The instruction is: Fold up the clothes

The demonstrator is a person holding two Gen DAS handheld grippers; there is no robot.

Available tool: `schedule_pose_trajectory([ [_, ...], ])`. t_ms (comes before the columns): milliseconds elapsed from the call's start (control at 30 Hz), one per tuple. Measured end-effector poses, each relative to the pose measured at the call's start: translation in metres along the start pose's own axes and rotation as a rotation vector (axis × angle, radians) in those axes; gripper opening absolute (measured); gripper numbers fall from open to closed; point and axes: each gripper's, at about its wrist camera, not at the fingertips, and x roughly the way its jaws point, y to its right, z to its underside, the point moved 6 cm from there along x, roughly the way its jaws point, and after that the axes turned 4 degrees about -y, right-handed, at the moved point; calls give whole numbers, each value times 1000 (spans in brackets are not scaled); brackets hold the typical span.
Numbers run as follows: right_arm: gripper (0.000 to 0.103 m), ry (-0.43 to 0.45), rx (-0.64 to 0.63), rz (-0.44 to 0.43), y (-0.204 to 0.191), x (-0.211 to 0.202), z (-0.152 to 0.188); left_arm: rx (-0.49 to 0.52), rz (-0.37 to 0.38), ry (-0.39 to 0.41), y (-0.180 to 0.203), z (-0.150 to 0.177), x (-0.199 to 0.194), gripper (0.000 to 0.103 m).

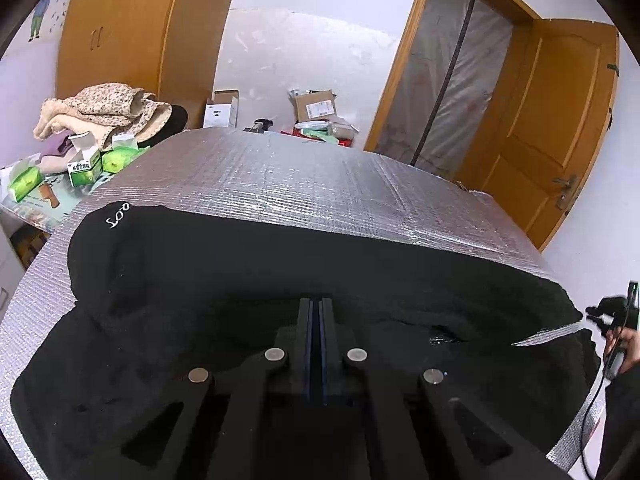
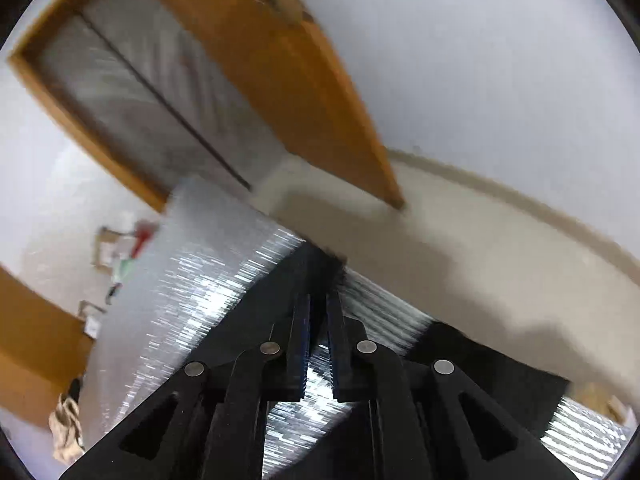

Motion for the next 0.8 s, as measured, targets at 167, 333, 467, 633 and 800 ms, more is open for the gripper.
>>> schedule_pose_trajectory([
  [167,29,68,-79,-85,-22,-28,17,-3,15,23,3,-4,-3,2],
  [333,29,124,-347,-294,-109,-68,51,-15,25,168,-1,-23,-37,2],
  [467,29,173,-525,-512,-177,-113,89,7,-21,277,-7,-37,-71,2],
  [633,38,137,-790,-650,-241,-135,155,18,-86,233,-30,-46,-73,2],
  [800,38,-62,-1052,-623,-274,-109,237,-25,-113,108,-73,-36,-57,2],
])
